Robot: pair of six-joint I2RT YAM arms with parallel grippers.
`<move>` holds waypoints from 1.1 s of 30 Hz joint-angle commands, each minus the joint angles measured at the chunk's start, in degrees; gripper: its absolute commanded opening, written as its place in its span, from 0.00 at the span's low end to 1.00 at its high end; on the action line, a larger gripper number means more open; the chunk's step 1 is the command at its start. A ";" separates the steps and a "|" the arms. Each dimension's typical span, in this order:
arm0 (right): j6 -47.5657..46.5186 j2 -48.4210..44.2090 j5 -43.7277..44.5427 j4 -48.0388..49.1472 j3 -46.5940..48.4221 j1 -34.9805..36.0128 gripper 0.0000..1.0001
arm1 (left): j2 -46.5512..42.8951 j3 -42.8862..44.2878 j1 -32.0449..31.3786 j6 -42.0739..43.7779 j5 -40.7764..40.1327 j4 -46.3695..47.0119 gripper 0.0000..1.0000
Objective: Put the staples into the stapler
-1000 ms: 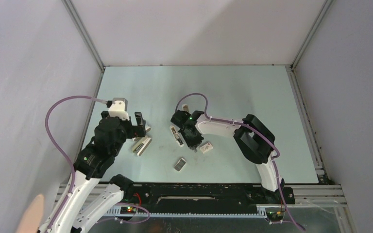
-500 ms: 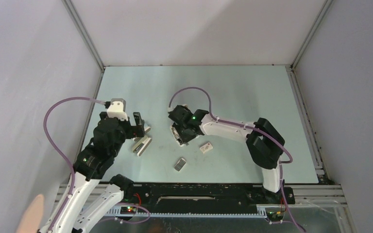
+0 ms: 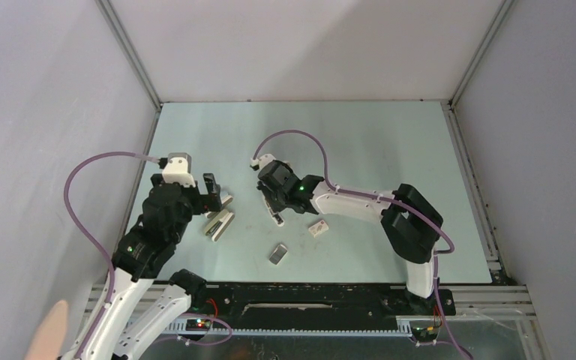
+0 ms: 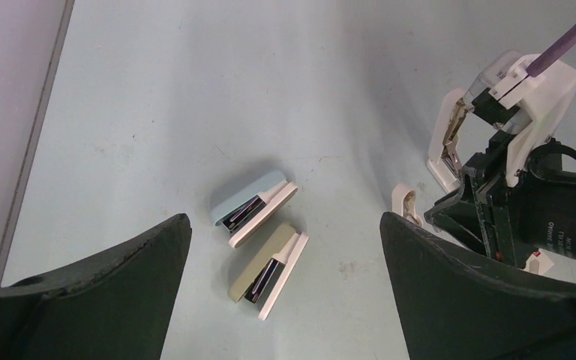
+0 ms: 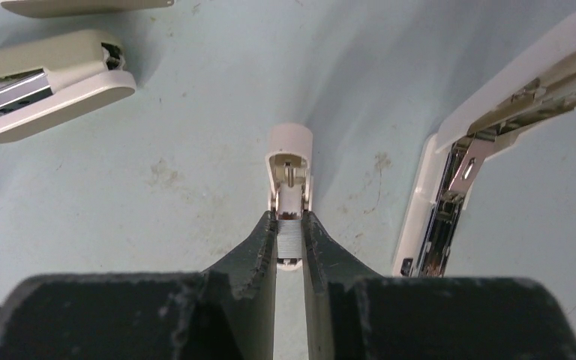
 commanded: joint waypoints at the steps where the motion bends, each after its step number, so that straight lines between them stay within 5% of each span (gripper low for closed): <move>1: -1.90 1.15 2.78 6.46 -1.31 0.54 0.11 | -0.63 -0.26 0.38 1.16 -1.01 1.75 1.00; 33: -0.04 4.52 1.98 8.17 -4.95 1.70 0.08 | -0.14 -0.36 0.46 1.07 -0.58 1.72 1.00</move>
